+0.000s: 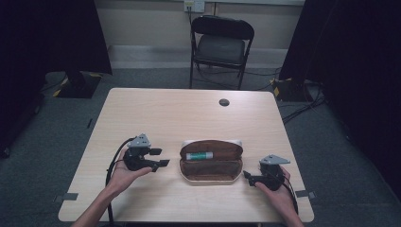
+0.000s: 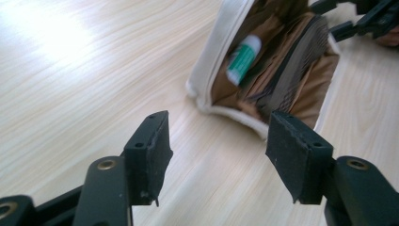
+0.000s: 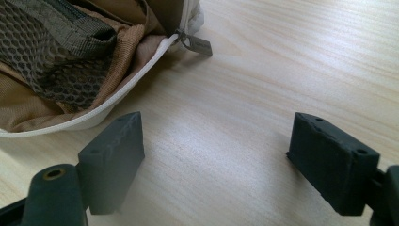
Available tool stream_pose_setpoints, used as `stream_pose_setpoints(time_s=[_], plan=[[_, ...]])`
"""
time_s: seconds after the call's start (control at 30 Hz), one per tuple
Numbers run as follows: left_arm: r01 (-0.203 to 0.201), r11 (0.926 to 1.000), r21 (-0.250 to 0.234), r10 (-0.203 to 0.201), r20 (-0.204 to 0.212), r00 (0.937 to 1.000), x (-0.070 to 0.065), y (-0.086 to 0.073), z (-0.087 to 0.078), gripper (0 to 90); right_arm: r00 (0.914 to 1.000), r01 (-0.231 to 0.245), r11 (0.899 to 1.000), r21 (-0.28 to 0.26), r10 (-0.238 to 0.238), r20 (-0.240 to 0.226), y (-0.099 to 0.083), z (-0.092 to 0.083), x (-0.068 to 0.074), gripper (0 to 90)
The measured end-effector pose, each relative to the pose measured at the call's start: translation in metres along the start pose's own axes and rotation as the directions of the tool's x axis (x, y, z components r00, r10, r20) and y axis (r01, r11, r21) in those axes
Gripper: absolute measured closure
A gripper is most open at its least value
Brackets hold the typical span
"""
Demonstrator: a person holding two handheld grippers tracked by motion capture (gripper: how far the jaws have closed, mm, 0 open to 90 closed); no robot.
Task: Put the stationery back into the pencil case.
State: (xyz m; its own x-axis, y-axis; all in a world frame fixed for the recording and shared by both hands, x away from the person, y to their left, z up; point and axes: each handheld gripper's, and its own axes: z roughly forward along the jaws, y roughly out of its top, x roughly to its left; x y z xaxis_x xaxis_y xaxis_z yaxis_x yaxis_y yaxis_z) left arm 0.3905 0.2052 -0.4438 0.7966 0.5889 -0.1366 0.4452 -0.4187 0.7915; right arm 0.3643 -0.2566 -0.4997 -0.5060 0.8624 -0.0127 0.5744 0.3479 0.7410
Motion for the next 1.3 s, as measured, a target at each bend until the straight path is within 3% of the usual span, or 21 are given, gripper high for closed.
stream_pose_setpoints(time_s=[0.17, 0.3, 0.63, 0.83, 0.93, 1.07, 1.17, 1.2, 1.23, 1.3], plan=[[0.024, 0.9996, 0.011, -0.024, -0.034, 0.9992, 0.006, -0.010, -0.009, 34.4, 1.0000, 0.000, 1.000, 0.000, 0.000, -0.001, 0.000, 0.000, 0.000, 17.6], [0.028, 0.9993, 0.024, -0.026, -0.096, 0.9951, 0.009, -0.015, -0.021, 30.0, 1.0000, 0.000, 1.000, 0.000, 0.000, -0.001, 0.000, 0.000, 0.000, 17.6], [0.091, 0.9957, 0.019, -0.087, -0.151, 0.9847, 0.030, -0.036, -0.043, 17.9, 1.0000, 0.000, 1.000, 0.000, 0.000, -0.001, 0.000, 0.000, 0.000, 17.6], [0.125, 0.9875, 0.096, -0.102, -0.213, 0.9716, 0.046, -0.055, -0.044, 16.7, 1.0000, 0.000, 1.000, 0.000, 0.000, -0.001, 0.000, 0.000, 0.000, 17.6], [0.153, 0.9833, 0.098, -0.124, -0.256, 0.9588, 0.052, -0.062, -0.043, 18.2, 1.0000, 0.000, 1.000, 0.000, 0.000, -0.001, 0.000, 0.000, 0.000, 17.6], [0.200, 0.9690, 0.144, -0.151, -0.295, 0.9434, 0.059, -0.074, -0.035, 17.0, 1.0000, 0.000, 1.000, 0.000, 0.000, -0.001, 0.000, 0.000, 0.000, 17.6], [0.212, 0.9703, 0.117, -0.165, -0.322, 0.9322, 0.059, -0.076, -0.034, 15.9, 1.0000, 0.000, 1.000, 0.000, 0.000, 0.000, 0.000, 0.000, 0.000, 17.6], [0.195, 0.9754, 0.103, -0.149, -0.343, 0.9275, 0.058, -0.078, -0.033, 15.6, 1.0000, 0.000, 1.000, 0.000, 0.000, 0.000, 0.000, 0.000, 0.000, 17.6], [0.154, 0.9833, 0.097, -0.109, -0.363, 0.9254, 0.056, -0.081, -0.031, 14.8, 1.0000, 0.000, 1.000, 0.000, 0.000, 0.000, 0.000, 0.000, 0.000, 17.6], [0.140, 0.9879, 0.068, -0.107, -0.356, 0.9282, 0.056, -0.086, -0.030, 7.8, 1.0000, -0.001, 1.000, 0.000, 0.001, 0.002, 0.000, 0.000, 0.000, 17.6]])
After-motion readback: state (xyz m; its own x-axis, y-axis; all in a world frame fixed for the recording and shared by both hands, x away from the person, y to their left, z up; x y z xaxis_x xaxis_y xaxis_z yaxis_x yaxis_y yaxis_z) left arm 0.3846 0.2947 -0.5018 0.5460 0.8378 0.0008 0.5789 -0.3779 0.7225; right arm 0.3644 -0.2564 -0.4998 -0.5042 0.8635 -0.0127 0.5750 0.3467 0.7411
